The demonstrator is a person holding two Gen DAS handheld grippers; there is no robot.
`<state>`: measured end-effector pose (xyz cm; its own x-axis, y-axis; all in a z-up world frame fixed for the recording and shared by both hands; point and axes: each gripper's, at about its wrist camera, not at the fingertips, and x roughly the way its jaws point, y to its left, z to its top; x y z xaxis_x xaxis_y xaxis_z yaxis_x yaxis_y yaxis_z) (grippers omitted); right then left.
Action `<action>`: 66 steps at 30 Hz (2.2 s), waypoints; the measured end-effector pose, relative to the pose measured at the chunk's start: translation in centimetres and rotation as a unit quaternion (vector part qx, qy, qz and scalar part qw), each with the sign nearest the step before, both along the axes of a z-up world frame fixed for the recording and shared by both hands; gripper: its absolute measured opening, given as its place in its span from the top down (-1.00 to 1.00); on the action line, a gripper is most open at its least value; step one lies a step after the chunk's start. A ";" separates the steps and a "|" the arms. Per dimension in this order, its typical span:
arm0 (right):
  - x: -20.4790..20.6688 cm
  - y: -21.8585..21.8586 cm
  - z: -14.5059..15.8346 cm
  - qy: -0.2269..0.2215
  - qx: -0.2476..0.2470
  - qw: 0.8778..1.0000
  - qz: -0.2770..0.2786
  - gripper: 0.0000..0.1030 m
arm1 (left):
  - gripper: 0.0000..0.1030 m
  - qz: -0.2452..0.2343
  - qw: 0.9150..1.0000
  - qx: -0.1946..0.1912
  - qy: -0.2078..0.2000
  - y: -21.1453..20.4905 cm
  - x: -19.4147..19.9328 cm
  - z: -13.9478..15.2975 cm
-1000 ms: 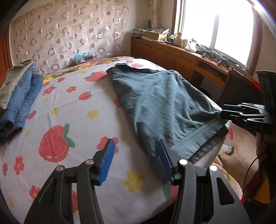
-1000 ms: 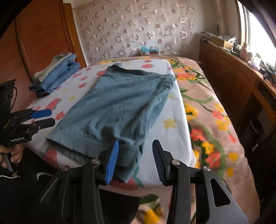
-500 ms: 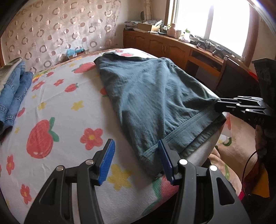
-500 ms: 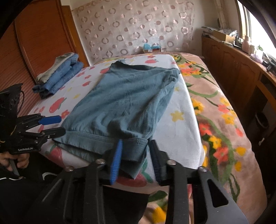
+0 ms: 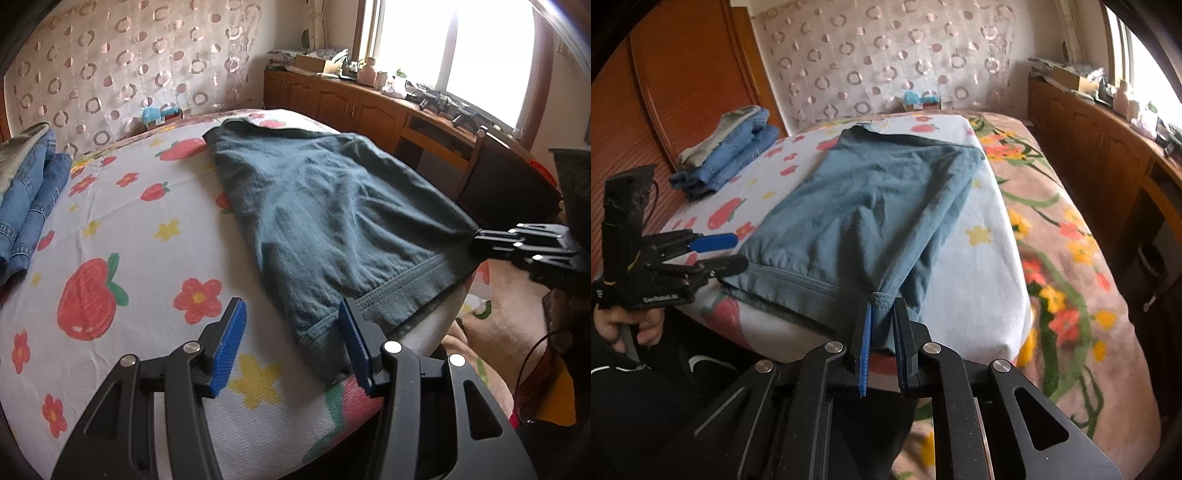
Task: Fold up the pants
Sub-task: 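Grasp the shorts' hem with the right gripper while the left gripper grasps beside it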
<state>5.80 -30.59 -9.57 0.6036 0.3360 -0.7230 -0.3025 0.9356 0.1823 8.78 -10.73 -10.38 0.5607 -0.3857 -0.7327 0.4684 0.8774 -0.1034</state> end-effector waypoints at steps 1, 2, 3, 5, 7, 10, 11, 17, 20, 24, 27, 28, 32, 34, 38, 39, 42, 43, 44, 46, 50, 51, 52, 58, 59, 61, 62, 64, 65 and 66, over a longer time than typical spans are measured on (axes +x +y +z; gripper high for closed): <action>0.1 0.0 -0.1 0.000 -0.004 1.000 -0.004 0.64 | 0.01 -0.002 1.000 -0.005 -0.002 0.1 -0.1 0.1; 0.2 0.0 -0.2 0.002 -0.006 1.000 -0.006 0.55 | 0.01 -0.004 1.000 -0.008 -0.003 0.1 -0.2 0.2; 0.3 0.0 -0.2 0.004 -0.007 1.000 -0.007 0.35 | 0.01 -0.005 1.000 -0.009 -0.002 0.1 -0.2 0.2; 0.5 0.1 -0.6 0.009 -0.012 1.000 -0.010 0.20 | 0.01 -0.008 1.000 -0.007 0.002 -0.2 -0.1 -0.1; 0.7 0.1 -1.1 0.017 -0.009 1.000 -0.011 0.19 | 0.01 -0.008 1.000 0.004 0.009 -0.5 0.0 -0.6; 0.5 0.2 -1.3 0.014 -0.008 1.000 -0.014 0.16 | 0.01 -0.008 1.000 0.007 0.012 -0.6 0.0 -0.8; 0.5 0.3 -1.3 0.013 -0.009 1.000 -0.015 0.16 | 0.01 -0.008 1.000 0.008 0.013 -0.6 -0.1 -0.8; 0.3 1.1 -1.4 0.005 -0.018 1.000 -0.004 0.27 | 0.01 -0.009 1.000 0.009 0.007 -0.5 -0.2 -0.9; 0.3 1.1 -1.4 -0.004 -0.012 1.000 0.000 0.52 | 0.01 -0.012 1.000 0.010 0.006 -0.5 -0.3 -0.8; 0.2 0.6 -1.3 -0.011 0.006 1.000 0.008 0.77 | 0.01 -0.013 1.000 0.009 0.007 -0.5 -0.3 -0.8; 0.1 0.6 -1.0 -0.018 0.015 1.000 0.008 0.82 | 0.01 -0.015 1.000 0.006 0.009 -0.6 -0.3 -0.8; 0.0 0.6 -0.9 -0.022 0.017 1.000 0.007 0.82 | 0.03 -0.019 1.000 0.001 0.012 -0.8 -0.3 -0.7; 0.0 0.5 -0.7 -0.030 0.025 0.999 0.006 0.83 | 0.12 -0.036 0.999 -0.005 0.016 -1.3 -0.7 -0.7; 0.0 0.5 -0.6 -0.031 0.023 0.999 0.006 0.83 | 0.17 -0.039 0.999 -0.010 0.018 -1.4 -0.8 -0.6; 0.0 0.6 -0.7 -0.028 0.021 0.999 0.006 0.82 | 0.38 -0.037 0.999 -0.014 0.019 -1.3 -0.8 -0.6; 0.0 0.6 -0.7 -0.027 0.021 0.999 0.006 0.82 | 0.40 -0.035 0.999 -0.018 0.021 -1.1 -0.7 -0.6; 0.1 0.5 -1.0 -0.020 0.016 1.000 0.007 0.81 | 0.45 -0.031 0.999 -0.030 0.025 -0.7 -0.5 -0.7; 0.1 0.5 -1.0 -0.019 0.014 1.000 0.006 0.77 | 0.45 -0.031 0.999 -0.029 0.024 -0.7 -0.5 -0.7; 0.1 0.5 -1.0 -0.018 0.013 1.000 0.003 0.76 | 0.45 -0.031 0.999 -0.027 0.023 -0.7 -0.5 -0.7; 0.0 0.4 -1.0 -0.018 0.009 1.000 -0.002 0.66 | 0.45 -0.032 0.999 -0.019 0.019 -0.9 -0.7 -0.7; 0.2 0.2 -1.1 -0.015 0.009 1.000 -0.007 0.57 | 0.44 -0.032 0.999 -0.020 0.018 -1.0 -0.7 -0.8; 0.2 0.2 -1.2 -0.013 0.008 1.000 -0.008 0.55 | 0.44 -0.033 0.999 -0.021 0.018 -1.0 -0.7 -0.8; 0.3 0.2 -1.3 -0.011 0.008 1.000 -0.008 0.52 | 0.44 -0.033 0.999 -0.021 0.019 -1.0 -0.7 -0.7; 0.2 1.1 -1.6 -0.009 -0.011 1.000 -0.002 0.22 | 0.44 -0.034 0.999 -0.014 0.015 -1.0 -0.8 -0.7; 0.2 1.4 -1.6 -0.010 -0.018 1.000 0.003 0.22 | 0.44 -0.034 0.999 -0.012 0.015 -1.1 -0.8 -0.7; 0.1 1.8 -1.6 -0.013 -0.026 1.000 0.009 0.23 | 0.44 -0.037 0.999 -0.010 0.015 -1.2 -0.9 -0.7; 0.1 1.8 -1.7 -0.014 -0.029 0.999 0.011 0.25 | 0.45 -0.038 0.999 -0.013 0.017 -1.1 -0.9 -0.7; 0.3 1.7 -1.7 -0.012 -0.020 1.000 0.017 0.50 | 0.46 -0.039 0.999 -0.014 0.017 -1.1 -0.9 -0.6; 0.4 1.5 -1.7 -0.008 -0.006 1.000 0.022 0.58 | 0.50 -0.040 0.999 -0.014 0.018 -1.2 -1.0 -0.6; 0.5 1.4 -1.7 -0.006 0.002 1.000 0.026 0.66 | 0.53 -0.041 0.999 -0.015 0.018 -1.2 -0.9 -0.6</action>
